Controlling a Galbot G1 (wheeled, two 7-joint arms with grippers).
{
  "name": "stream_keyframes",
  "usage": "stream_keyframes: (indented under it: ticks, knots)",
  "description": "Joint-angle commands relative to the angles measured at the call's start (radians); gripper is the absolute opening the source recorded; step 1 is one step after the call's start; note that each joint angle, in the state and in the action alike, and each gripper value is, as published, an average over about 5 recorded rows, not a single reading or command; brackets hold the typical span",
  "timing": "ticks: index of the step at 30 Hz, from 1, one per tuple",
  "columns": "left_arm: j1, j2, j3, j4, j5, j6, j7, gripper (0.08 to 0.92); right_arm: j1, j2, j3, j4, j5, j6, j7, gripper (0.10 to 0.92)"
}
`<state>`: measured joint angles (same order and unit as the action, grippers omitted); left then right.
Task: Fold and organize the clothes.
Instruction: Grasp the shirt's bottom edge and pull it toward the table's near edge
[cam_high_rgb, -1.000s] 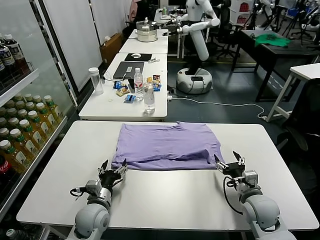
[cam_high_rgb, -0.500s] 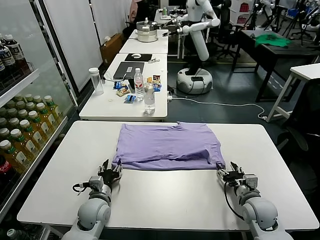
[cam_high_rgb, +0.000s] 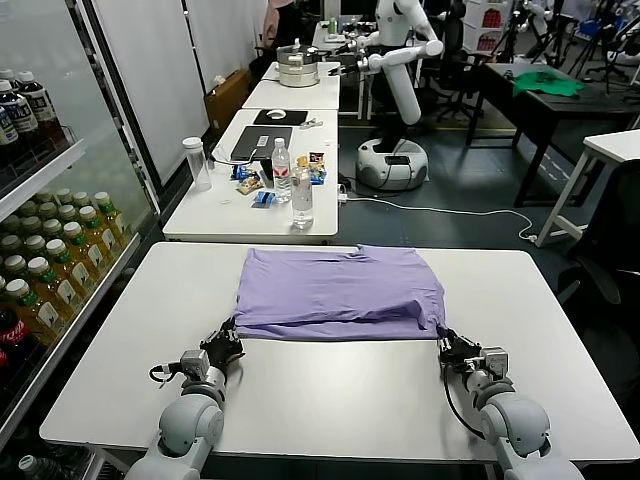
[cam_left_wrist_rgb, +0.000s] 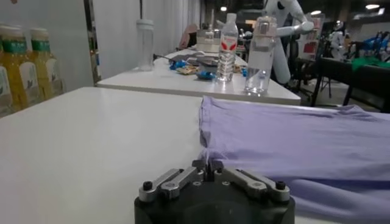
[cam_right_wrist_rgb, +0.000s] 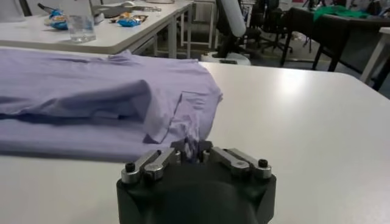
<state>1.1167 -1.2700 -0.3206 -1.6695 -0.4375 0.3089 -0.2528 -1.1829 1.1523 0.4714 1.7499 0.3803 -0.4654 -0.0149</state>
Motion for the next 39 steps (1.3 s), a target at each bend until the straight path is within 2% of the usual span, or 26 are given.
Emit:
stream_keyframes:
  ticks: [1,9,24,39]
  knots:
    - [0.007,-0.003,0.004,0.003,-0.024,0.004,0.004,0.098,-0.006,0.001,-0.007,0.012,0.006,-0.005,-0.003,0.133]
    - [0.08,-0.002,-0.007,-0.09,-0.029,0.001,0.011,0.098,-0.122,0.001,0.039,0.151,-0.012,-0.004,-0.008,0.133]
    - [0.35,0.068,-0.092,-0.364,-0.039,0.002,0.0,0.098,-0.521,-0.004,0.2,0.485,-0.044,0.008,-0.026,0.133]
    - [0.578,0.079,-0.144,-0.58,-0.012,0.019,-0.021,0.098,-0.705,-0.019,0.305,0.582,-0.064,0.003,-0.034,0.133]
